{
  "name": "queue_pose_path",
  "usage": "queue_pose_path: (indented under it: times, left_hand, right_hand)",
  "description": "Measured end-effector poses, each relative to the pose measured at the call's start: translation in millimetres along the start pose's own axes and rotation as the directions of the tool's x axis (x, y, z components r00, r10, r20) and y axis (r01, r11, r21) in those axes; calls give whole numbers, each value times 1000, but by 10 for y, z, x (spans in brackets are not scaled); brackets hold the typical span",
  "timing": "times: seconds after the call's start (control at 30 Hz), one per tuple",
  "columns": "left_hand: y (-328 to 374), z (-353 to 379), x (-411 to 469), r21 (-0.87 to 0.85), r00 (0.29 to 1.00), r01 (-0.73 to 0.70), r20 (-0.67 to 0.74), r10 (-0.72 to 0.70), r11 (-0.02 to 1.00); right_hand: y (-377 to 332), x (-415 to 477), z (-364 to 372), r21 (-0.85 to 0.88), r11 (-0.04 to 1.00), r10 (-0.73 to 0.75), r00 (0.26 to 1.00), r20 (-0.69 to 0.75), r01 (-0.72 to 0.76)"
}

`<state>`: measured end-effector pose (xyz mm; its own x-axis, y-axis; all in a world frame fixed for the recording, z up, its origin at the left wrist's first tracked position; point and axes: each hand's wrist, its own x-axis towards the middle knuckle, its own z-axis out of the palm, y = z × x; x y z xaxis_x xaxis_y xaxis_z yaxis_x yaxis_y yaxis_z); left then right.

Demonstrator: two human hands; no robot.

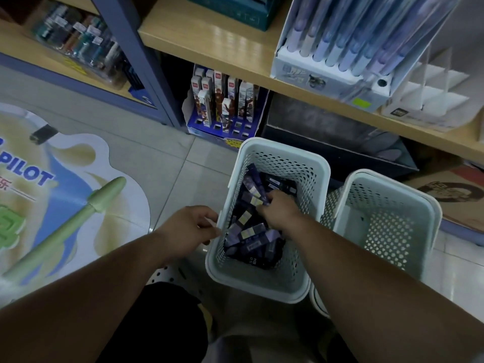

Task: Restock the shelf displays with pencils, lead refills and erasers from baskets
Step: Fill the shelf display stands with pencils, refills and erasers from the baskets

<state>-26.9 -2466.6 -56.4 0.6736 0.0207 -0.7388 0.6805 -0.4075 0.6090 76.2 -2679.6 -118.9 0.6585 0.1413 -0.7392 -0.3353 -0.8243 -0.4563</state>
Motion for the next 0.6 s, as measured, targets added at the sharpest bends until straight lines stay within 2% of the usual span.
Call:
queue_pose_path:
  times: [0.1, 0.17, 0.23, 0.27, 0.33, 0.4, 0.47, 0.5, 0.53, 0.6]
  left_hand:
    - [91, -28, 7, 97, 986, -34, -162, 50, 995]
    - [214, -52, 5, 115, 930, -107, -339, 141, 988]
    - [352, -88, 12, 184, 858, -244, -417, 300, 952]
    - [422, -105, 13, 244, 839, -313, -382, 387, 918]
    - [577, -133, -14, 403, 846, -396, -190, 499, 825]
    - [718, -117, -59, 613, 857, -404, -6, 515, 679]
    - [819, -50, -119, 747, 863, -389, 91, 496, 540]
    - [846, -9, -139, 773, 865, -389, 120, 487, 502]
    - [858, 27, -156, 769, 868, -394, 130, 480, 504]
    - [823, 53, -169, 704, 886, -387, 107, 450, 596]
  right_hand:
    - [-17, -183, -151, 88, 995, -50, 998, 42, 46]
    - [-61, -356, -305, 160, 984, -96, 990, 103, 79]
    - [-116, -530, -487, 216, 972, -134, 975, 176, 95]
    - [-147, -606, -578, 215, 970, -159, 966, 202, 114]
    - [-212, -732, -737, 164, 970, -214, 947, 241, 177]
    - [-288, -834, -837, 138, 963, -261, 925, 276, 231]
    - [-373, -916, -861, 162, 952, -299, 904, 305, 260]
    - [-414, -946, -843, 181, 946, -314, 897, 310, 268]
    - [-452, -971, -817, 197, 942, -322, 894, 312, 271]
    - [-503, -982, -731, 246, 935, -326, 894, 308, 256]
